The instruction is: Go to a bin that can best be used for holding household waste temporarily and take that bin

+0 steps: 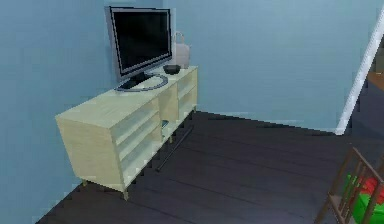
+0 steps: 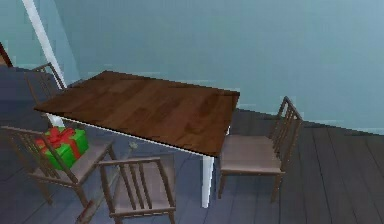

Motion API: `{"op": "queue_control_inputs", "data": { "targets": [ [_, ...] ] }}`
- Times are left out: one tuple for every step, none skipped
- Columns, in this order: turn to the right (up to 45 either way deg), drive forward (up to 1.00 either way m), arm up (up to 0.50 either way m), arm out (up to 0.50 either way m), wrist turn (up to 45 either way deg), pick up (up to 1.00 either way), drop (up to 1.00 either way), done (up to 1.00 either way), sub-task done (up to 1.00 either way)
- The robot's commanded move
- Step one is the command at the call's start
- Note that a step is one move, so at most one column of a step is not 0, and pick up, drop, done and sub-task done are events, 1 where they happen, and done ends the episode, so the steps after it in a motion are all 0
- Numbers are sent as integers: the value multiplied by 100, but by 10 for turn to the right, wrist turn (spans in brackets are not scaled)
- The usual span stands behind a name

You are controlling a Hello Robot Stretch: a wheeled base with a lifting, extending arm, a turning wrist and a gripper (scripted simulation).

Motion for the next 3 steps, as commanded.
{"op": "queue_control_inputs", "data": {
  "targets": [
    [60, 0, 0, 0, 0, 0, 0, 0, 0],
    [0, 75, 0, 0, 0, 0, 0, 0, 0],
    [150, 0, 0, 0, 0, 0, 0, 0, 0]
  ]
}}
